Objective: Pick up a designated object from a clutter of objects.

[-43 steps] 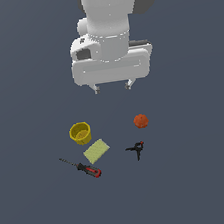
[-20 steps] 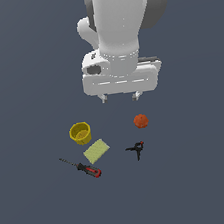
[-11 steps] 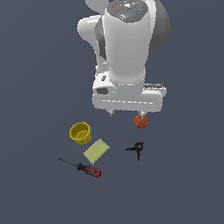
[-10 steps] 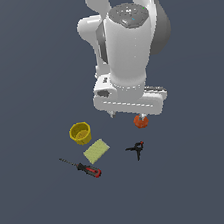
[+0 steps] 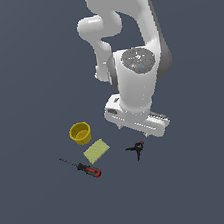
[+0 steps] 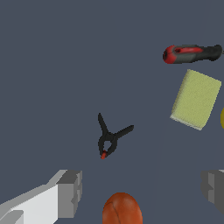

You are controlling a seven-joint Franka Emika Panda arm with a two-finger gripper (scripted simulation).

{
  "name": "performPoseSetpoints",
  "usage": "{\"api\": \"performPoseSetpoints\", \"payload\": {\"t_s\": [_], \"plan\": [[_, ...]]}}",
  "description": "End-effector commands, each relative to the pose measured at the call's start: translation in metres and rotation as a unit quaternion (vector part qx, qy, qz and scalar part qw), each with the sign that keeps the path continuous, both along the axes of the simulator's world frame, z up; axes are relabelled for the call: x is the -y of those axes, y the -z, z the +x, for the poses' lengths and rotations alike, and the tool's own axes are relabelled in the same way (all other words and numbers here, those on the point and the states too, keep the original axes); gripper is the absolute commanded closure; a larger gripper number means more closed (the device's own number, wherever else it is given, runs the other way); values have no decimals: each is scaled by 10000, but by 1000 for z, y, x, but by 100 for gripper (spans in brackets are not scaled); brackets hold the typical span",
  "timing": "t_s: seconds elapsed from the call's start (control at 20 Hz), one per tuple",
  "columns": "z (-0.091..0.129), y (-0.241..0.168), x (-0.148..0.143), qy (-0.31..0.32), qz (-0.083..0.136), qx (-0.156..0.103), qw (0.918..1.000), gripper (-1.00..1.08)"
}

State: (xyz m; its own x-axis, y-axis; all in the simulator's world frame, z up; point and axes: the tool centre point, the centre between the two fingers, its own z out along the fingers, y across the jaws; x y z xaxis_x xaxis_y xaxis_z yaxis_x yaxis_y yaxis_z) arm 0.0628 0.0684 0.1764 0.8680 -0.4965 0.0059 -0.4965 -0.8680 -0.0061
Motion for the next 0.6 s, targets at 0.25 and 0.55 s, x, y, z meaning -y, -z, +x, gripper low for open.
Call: {"api": "performPoseSetpoints", "payload": {"t_s": [0.25,0.55], "plan": [[7,55,-13,885,10,-23,9961,-92],[8,89,-21,1398,4,-36,9902,-92]]}}
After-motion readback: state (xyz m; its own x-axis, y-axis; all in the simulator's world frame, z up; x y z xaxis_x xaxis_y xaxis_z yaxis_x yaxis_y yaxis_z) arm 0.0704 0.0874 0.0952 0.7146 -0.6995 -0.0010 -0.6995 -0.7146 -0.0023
